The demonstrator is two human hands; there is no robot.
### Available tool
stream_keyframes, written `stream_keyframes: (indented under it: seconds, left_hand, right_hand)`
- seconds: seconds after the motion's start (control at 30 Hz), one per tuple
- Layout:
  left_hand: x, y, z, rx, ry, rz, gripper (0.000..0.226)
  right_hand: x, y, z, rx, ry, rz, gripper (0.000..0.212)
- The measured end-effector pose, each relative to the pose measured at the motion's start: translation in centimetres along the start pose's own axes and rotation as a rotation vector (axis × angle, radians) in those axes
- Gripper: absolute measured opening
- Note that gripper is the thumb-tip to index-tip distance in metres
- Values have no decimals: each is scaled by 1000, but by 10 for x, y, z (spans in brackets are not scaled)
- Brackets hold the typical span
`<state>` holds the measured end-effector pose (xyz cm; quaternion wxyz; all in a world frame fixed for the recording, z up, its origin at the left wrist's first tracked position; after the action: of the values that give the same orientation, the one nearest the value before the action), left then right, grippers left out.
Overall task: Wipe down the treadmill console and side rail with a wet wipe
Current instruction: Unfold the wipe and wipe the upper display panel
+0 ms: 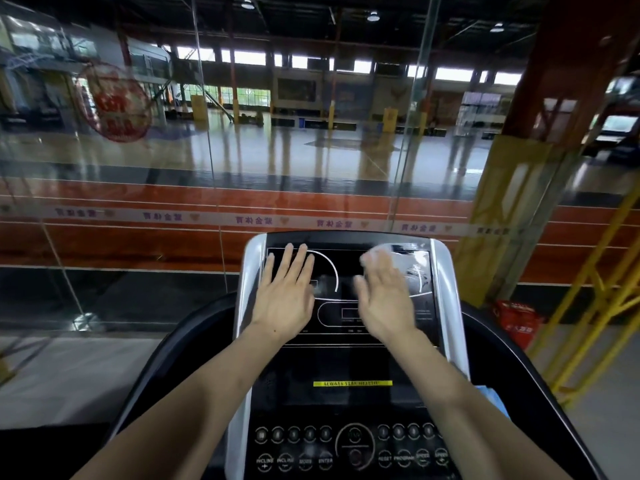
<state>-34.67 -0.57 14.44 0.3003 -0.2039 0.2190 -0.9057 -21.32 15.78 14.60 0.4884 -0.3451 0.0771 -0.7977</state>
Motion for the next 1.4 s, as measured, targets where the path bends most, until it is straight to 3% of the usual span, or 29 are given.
stream_keyframes:
  seconds: [0.13, 0.33, 0.57, 0.87, 1.1, 1.4]
  left_hand:
    - [-9, -12, 5, -2, -12, -22, 64]
    - [-24, -23, 9, 36, -3, -57, 63]
    - [-37, -28, 12, 82, -6, -48, 64]
    - [-37, -27, 10, 105, -5, -54, 64]
    - [-27, -4, 6, 72, -1, -51, 65]
    - [32, 38, 3, 112, -60, 76, 64]
  right_hand:
    - [11, -3, -7, 143, 29, 143, 75]
    - [-84, 4, 50, 23, 177, -7, 84]
    - [-77, 41, 32, 21, 76, -98, 84]
    - [-76, 8, 39, 18, 51, -96, 76]
    - [-74, 45, 18, -2, 28, -122, 86]
    - [-8, 31, -23, 67, 83, 60, 77]
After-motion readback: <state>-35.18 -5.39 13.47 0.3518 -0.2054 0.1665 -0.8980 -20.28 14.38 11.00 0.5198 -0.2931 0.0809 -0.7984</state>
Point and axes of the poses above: each hand's wrist, its own y-axis away from the middle knuckle, its own z-axis out of the back of the hand, x = y × z, the point moved 2 cm from there along -y, towards the middle knuckle, and after that the axes turned 13 degrees about -y, right-handed, at the moved point
